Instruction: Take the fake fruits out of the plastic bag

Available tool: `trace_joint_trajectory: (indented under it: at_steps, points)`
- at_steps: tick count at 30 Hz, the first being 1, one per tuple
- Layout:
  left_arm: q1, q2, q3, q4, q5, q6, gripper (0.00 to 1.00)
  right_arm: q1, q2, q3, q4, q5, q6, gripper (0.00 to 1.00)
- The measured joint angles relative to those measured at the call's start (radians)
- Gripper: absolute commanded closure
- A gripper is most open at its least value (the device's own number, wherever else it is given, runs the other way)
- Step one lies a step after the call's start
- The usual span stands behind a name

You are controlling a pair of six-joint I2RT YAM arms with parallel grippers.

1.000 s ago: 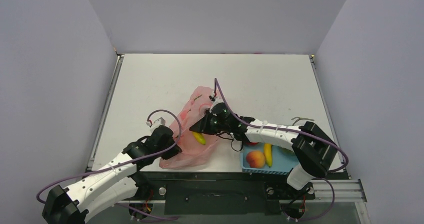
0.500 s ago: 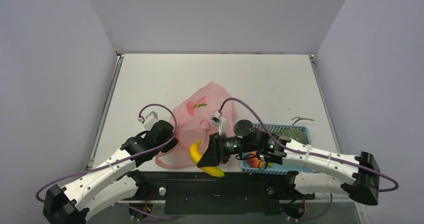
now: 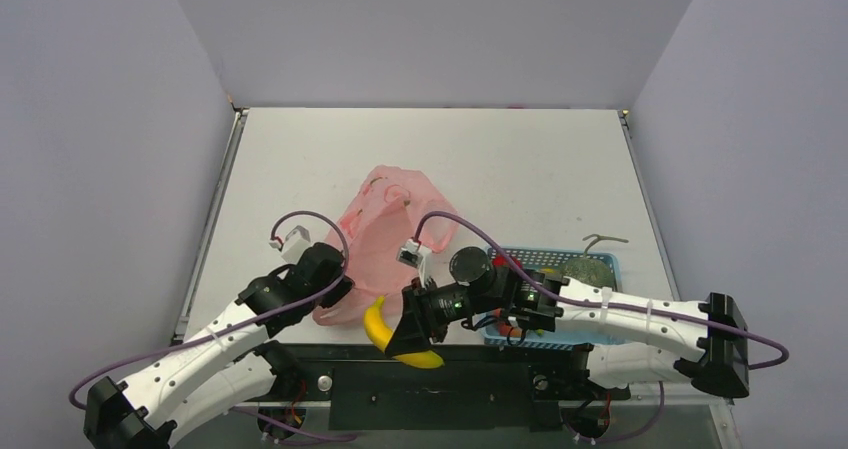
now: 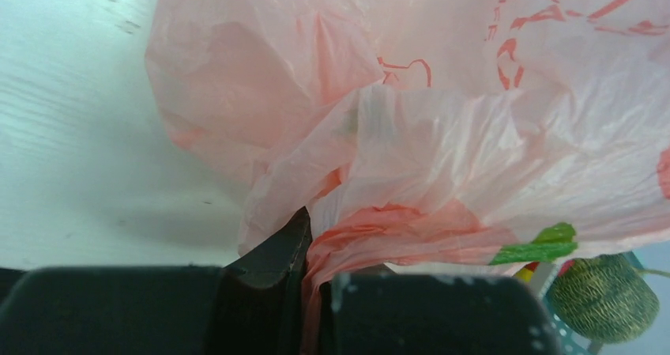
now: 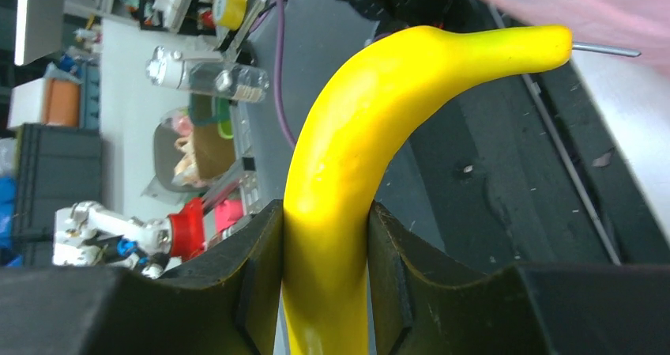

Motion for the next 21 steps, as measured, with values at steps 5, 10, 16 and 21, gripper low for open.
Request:
trace_joint_trajectory:
  at_steps: [5,10,16,21]
  points:
    - [0.0,-0.062,0.018,-0.165,-0.108,-0.067,1.0,-0.043,-0.042,0.055,-0.107,0.132,-0.054,1.0]
    - [0.0,-0.172,0.026,-0.289,-0.193,-0.119,1.0,-0.267,-0.238,0.002,-0.313,0.373,-0.034,1.0]
    - [0.006,-0.238,0.026,-0.355,-0.232,-0.137,1.0,-0.474,-0.407,-0.087,-0.597,0.625,0.011,1.0]
    - [0.007,-0.241,0.026,-0.359,-0.232,-0.132,1.0,-0.658,-0.38,-0.219,-0.718,0.676,-0.002,1.0]
